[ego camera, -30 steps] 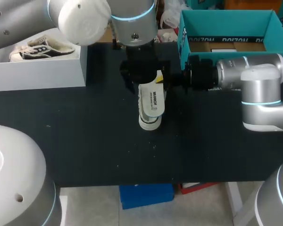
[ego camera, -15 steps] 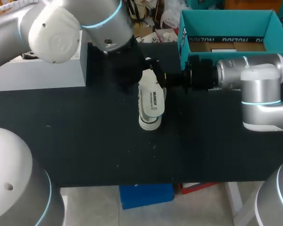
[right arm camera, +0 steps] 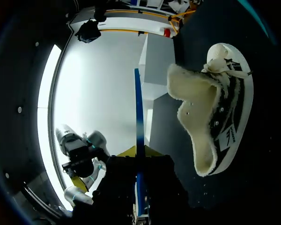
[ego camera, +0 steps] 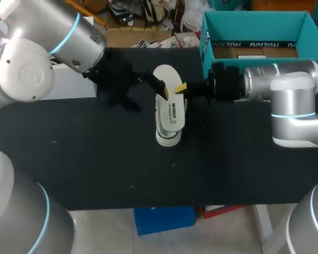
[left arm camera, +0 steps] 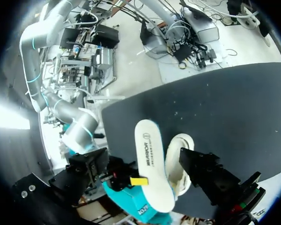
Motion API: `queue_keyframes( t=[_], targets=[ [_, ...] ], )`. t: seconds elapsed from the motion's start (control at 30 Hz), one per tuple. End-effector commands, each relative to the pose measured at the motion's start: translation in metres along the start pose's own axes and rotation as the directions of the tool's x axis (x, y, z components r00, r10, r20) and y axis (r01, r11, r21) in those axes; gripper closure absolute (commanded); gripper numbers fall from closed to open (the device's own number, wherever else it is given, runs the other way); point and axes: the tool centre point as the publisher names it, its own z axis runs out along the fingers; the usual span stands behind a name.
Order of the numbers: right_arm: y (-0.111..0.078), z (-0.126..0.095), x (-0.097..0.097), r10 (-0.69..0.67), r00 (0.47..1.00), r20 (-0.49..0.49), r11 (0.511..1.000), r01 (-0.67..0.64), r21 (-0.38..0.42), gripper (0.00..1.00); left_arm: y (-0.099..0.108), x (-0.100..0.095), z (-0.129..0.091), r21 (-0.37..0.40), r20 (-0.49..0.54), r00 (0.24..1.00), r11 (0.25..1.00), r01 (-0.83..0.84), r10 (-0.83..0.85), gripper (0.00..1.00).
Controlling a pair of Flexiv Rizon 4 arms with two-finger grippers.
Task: Take the shoe out of the shoebox, open the shoe tongue, remove and reinsert the insole, then place the shoe into the shoebox
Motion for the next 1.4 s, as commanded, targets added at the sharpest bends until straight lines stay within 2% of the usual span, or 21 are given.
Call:
queue_keyframes(
  t=[0.03, 0.07, 0.1, 0.17, 0.23, 0.37, 0.43, 0.93, 1.1, 1.17, 1.37, 1.4],
  targets=[
    [0.0, 0.001, 0.0, 0.0, 1.0, 0.002, 1.0, 0.0, -0.002, 1.0, -0.003, 0.009, 0.002, -0.019, 0.346, 0.938, 1.0, -0.012, 0.017, 0.0],
    [0.0, 0.001, 0.0, 0.0, 1.0, 0.002, 1.0, 0.0, -0.002, 1.0, -0.003, 0.011, 0.005, 0.027, 0.483, 0.875, 0.999, 0.018, -0.029, 0.0],
    [0.0, 0.001, 0.0, 0.0, 1.0, 0.002, 1.0, 0.0, -0.002, 1.0, -0.003, 0.013, 0.005, 0.025, 0.52, 0.854, 0.999, 0.023, -0.033, 0.0],
    [0.0, 0.001, 0.0, 0.0, 1.0, 0.002, 1.0, 0.0, -0.002, 1.0, -0.002, 0.018, 0.006, 0.01, 0.546, 0.837, 1.0, 0.021, -0.023, 0.0],
    [0.0, 0.001, 0.0, 0.0, 1.0, 0.002, 1.0, 0.0, -0.002, 1.0, -0.001, 0.022, 0.005, 0.022, 0.619, 0.784, 0.999, 0.036, -0.042, 0.0],
    [0.0, 0.001, 0.0, 0.0, 1.0, 0.002, 1.0, 0.0, -0.002, 1.0, 0.001, 0.026, 0.004, 0.004, 0.645, 0.764, 0.999, 0.038, -0.032, 0.0],
    [0.0, 0.001, 0.0, 0.0, 1.0, 0.002, 1.0, 0.0, -0.002, 1.0, 0.006, 0.03, 0.003, -0.02, 0.704, 0.71, 0.999, 0.035, -0.011, 0.0],
    [0.0, 0.001, 0.0, 0.0, 1.0, 0.002, 1.0, 0.0, -0.002, 1.0, 0.043, 0.047, 0.03, -0.126, 0.739, 0.674, 0.986, 0.109, 0.02, 0.0],
    [0.0, 0.001, 0.0, 0.0, 1.0, 0.002, 1.0, 0.0, -0.002, 1.0, 0.057, 0.05, 0.041, -0.133, 0.738, 0.674, 0.982, 0.133, 0.009, 0.12],
    [0.0, 0.001, 0.0, 0.0, 1.0, 0.002, 1.0, 0.0, -0.002, 1.0, 0.059, 0.05, 0.044, -0.132, 0.738, 0.674, 0.982, 0.137, 0.005, 0.13],
    [0.0, 0.001, 0.0, 0.0, 1.0, 0.002, 1.0, 0.0, -0.002, 1.0, 0.071, 0.043, 0.058, -0.136, 0.729, 0.685, 0.979, 0.153, -0.006, 0.28],
    [0.0, 0.001, 0.0, 0.0, 1.0, 0.002, 1.0, 0.0, -0.002, 1.0, 0.071, 0.043, 0.058, -0.136, 0.729, 0.685, 0.979, 0.153, -0.006, 0.28]
  ],
)
